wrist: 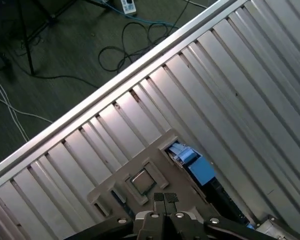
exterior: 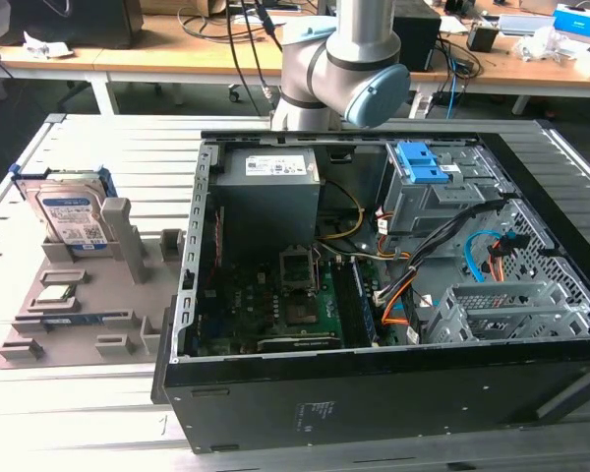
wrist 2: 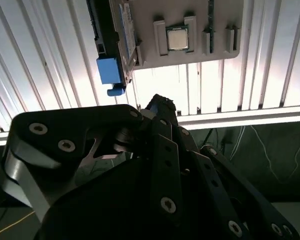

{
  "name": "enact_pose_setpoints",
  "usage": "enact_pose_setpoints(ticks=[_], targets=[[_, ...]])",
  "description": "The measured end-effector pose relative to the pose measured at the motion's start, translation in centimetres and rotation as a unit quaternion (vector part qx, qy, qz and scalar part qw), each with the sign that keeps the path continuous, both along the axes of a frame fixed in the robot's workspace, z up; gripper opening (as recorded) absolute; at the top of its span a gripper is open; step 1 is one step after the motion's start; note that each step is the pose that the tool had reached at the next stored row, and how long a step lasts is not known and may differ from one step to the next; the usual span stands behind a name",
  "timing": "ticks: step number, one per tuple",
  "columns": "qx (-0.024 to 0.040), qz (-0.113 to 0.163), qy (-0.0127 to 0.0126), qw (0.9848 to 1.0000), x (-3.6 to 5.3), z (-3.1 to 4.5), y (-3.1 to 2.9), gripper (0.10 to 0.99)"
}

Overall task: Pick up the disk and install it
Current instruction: 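Pick up the disk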

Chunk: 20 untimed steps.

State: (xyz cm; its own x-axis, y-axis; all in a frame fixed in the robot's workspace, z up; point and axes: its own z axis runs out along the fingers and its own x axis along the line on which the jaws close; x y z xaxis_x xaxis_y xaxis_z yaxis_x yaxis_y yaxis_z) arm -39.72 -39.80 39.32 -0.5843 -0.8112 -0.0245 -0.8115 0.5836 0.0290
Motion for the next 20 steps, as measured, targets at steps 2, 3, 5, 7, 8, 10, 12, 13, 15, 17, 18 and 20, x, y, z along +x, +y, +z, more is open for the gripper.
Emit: enact_pose_setpoints(ticks=[2,3,5,7,8,10,12,13,15,17,18,20], targets=[[0.0000,0.016,0.0000,0.9999,0.00,0.00,0.00,0.106],[0.0000,0.025,0.0000,0.9997,0.00,0.00,0.00,0.106],[0.0000,0.045,0.0000,0.9990,0.00,0.00,0.00,0.106],[0.0000,0.064,0.0000,0.9979,0.00,0.00,0.00,0.106],[0.0000,0.071,0.0000,0.9975,0.00,0.00,0.00,0.106],[0.0000,0.099,0.0000,0.9951,0.00,0.00,0.00,0.106],[0.0000,0.117,0.0000,0.9931,0.00,0.00,0.00,0.106],[0.0000,0.128,0.0000,0.9918,0.00,0.00,0.00,0.106],[0.0000,0.142,0.0000,0.9899,0.00,0.00,0.00,0.106],[0.0000,0.168,0.0000,0.9857,0.00,0.00,0.00,0.106],[0.0000,0.178,0.0000,0.9841,0.00,0.00,0.00,0.106],[0.0000,0.192,0.0000,0.9814,0.00,0.00,0.00,0.106]])
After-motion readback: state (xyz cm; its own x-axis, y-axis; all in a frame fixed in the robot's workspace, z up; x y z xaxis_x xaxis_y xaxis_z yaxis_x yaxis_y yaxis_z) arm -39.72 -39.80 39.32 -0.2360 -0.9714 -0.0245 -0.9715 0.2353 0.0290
